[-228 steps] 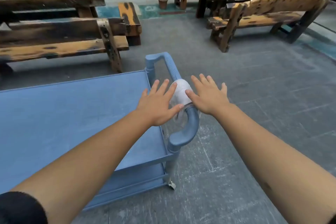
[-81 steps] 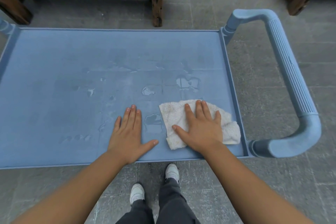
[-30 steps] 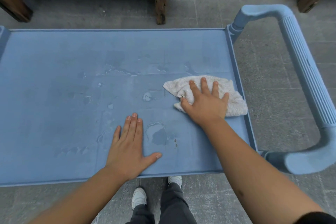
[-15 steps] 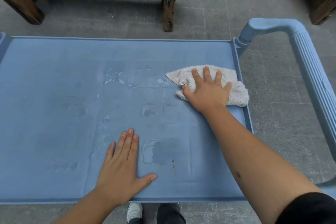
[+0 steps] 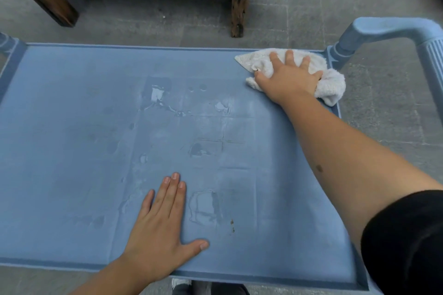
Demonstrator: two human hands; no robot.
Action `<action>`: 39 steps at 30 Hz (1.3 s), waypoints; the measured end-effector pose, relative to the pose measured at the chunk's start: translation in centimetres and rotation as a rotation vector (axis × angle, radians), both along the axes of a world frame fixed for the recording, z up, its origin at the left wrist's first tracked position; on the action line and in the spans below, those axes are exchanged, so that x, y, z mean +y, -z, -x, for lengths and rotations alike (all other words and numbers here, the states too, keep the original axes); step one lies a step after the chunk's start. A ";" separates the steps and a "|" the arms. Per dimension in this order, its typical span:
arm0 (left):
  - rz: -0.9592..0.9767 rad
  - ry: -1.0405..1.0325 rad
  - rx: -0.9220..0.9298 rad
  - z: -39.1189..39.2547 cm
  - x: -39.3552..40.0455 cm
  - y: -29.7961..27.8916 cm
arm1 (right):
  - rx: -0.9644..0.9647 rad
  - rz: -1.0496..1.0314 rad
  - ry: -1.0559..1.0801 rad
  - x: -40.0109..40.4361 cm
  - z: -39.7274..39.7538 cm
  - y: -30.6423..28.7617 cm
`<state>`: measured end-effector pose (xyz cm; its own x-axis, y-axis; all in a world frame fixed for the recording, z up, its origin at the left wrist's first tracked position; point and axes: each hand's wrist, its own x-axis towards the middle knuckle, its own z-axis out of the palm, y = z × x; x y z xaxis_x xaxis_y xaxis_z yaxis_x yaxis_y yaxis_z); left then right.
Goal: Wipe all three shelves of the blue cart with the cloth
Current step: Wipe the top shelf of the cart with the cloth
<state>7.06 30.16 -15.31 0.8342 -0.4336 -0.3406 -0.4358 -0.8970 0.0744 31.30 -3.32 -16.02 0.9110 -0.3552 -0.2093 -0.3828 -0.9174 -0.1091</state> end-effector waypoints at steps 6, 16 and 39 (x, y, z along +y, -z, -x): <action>-0.007 -0.012 0.015 0.1 0.1 0.2 | 0.004 0.019 -0.032 -0.3 -0.2 -0.1; 0.015 -0.015 0.023 0.6 -0.1 -0.2 | 0.113 -0.013 -0.079 0.0 2.8 -1.6; 0.069 -0.009 0.032 1.9 0.5 1.4 | 0.296 -0.017 -0.137 7.6 28.1 -2.2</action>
